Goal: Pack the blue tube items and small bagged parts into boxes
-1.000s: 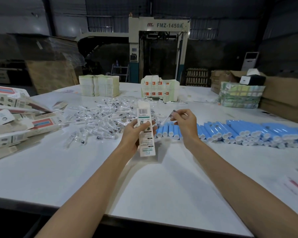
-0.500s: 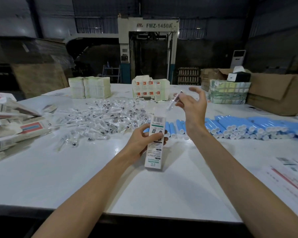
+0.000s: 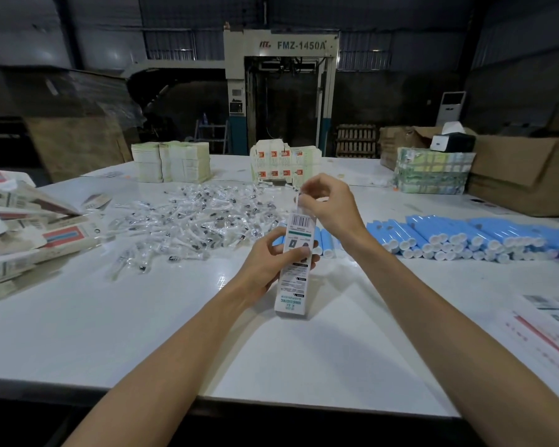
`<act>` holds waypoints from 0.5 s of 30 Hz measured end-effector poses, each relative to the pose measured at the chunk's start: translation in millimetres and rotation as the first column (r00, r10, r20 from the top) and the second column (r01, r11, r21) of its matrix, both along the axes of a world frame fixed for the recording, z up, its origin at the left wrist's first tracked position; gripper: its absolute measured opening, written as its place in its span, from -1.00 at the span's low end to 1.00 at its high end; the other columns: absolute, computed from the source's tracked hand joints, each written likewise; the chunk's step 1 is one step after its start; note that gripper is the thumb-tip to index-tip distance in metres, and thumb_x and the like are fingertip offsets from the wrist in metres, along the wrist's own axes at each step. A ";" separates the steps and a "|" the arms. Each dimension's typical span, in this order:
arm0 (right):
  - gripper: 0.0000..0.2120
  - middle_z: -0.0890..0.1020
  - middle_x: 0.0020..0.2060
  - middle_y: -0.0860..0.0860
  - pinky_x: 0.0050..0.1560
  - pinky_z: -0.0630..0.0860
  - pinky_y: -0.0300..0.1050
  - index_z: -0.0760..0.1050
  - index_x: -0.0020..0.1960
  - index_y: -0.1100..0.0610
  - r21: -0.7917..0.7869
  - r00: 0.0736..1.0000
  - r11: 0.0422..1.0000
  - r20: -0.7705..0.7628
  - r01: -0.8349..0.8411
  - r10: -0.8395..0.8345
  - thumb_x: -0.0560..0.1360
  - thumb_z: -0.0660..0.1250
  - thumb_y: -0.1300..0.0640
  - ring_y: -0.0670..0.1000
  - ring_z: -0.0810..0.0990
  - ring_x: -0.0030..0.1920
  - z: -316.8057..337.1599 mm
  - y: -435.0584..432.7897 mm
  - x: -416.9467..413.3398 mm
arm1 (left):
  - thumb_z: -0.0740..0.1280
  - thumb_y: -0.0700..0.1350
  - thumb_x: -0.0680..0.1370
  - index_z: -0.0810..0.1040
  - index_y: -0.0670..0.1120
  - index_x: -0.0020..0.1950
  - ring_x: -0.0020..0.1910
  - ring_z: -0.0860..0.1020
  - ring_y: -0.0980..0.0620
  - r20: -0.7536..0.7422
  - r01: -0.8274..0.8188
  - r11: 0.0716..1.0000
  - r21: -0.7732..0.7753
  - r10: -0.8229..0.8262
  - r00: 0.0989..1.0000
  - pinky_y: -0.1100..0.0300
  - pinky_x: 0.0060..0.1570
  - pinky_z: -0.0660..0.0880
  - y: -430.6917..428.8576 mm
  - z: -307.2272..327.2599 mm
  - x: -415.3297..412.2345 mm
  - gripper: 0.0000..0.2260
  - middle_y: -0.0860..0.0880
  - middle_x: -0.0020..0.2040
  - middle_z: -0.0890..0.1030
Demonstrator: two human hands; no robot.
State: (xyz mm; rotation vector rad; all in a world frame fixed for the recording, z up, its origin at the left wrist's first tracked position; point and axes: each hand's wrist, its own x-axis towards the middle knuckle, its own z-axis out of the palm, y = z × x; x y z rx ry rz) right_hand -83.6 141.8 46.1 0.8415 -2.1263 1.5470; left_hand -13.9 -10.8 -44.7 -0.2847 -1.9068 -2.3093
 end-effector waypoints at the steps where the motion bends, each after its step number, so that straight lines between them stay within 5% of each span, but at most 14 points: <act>1: -0.92 0.70 -0.11 -0.11 -0.08 0.58 -0.24 0.62 -0.05 0.06 0.061 1.000 0.998 -0.016 0.008 -0.007 0.51 0.44 0.22 -0.16 0.64 -0.06 -1.7 1.3 0.0 | 0.58 -0.21 0.56 0.55 -0.14 0.41 0.18 0.71 -0.38 -0.005 -0.010 1.000 -0.003 0.010 1.000 -0.25 0.28 0.63 -0.7 -0.3 -0.8 -0.56 -0.30 0.22 0.72; 8: -0.89 0.57 0.12 -0.04 0.23 0.48 -0.03 0.67 -0.03 0.02 0.239 0.999 0.971 -0.050 0.017 -0.005 0.62 0.38 0.09 -0.01 0.48 0.25 -15.8 9.4 -2.3 | 0.57 -0.23 0.57 0.56 -0.16 0.40 0.17 0.72 -0.36 -0.028 -0.032 0.999 0.008 0.033 0.999 -0.28 0.26 0.63 0.9 -2.7 -3.5 -0.57 -0.28 0.22 0.72; 15: -0.77 0.64 0.16 -0.08 0.00 0.47 -0.40 0.51 0.33 0.04 -0.094 0.995 0.995 0.092 -0.033 0.042 0.68 0.32 0.11 -0.17 0.60 0.11 -49.4 16.7 5.9 | 0.55 -0.25 0.58 0.58 -0.14 0.38 0.15 0.71 -0.37 -0.037 -0.092 0.996 -0.014 0.091 0.995 -0.34 0.27 0.61 1.5 -1.6 -1.7 -0.61 -0.22 0.21 0.73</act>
